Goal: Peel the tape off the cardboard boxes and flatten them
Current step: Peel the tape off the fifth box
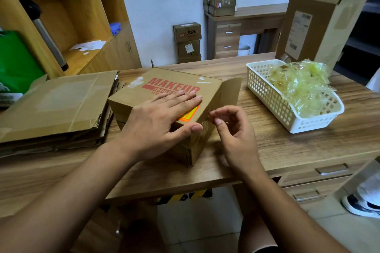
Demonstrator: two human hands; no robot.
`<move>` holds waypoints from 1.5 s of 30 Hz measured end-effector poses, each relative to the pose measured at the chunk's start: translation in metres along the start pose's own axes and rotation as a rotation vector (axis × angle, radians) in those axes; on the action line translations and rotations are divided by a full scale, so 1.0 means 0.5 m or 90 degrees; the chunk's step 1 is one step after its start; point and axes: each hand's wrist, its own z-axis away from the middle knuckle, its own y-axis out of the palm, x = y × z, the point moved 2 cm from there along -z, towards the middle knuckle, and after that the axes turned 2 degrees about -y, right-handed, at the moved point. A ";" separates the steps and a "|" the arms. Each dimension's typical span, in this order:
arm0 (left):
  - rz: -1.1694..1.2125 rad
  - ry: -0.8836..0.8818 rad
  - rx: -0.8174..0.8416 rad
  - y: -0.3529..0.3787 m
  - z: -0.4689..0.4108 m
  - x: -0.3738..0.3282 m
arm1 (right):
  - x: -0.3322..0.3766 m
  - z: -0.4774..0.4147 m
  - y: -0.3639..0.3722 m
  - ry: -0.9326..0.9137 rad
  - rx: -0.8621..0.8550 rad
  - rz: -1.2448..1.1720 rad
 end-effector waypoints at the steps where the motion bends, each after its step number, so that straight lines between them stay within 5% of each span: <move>1: 0.000 -0.001 0.000 0.000 0.000 0.001 | 0.002 -0.001 0.000 -0.002 -0.004 0.001; 21: -0.011 -0.010 -0.022 0.006 0.000 0.005 | 0.023 -0.043 0.023 -0.173 -0.040 0.316; 36: -0.022 -0.016 -0.020 0.004 -0.001 0.002 | 0.014 -0.010 0.004 -0.077 -0.019 0.256; 45: -0.032 -0.023 -0.014 0.006 -0.003 0.002 | 0.028 -0.030 0.020 -0.149 -0.010 0.327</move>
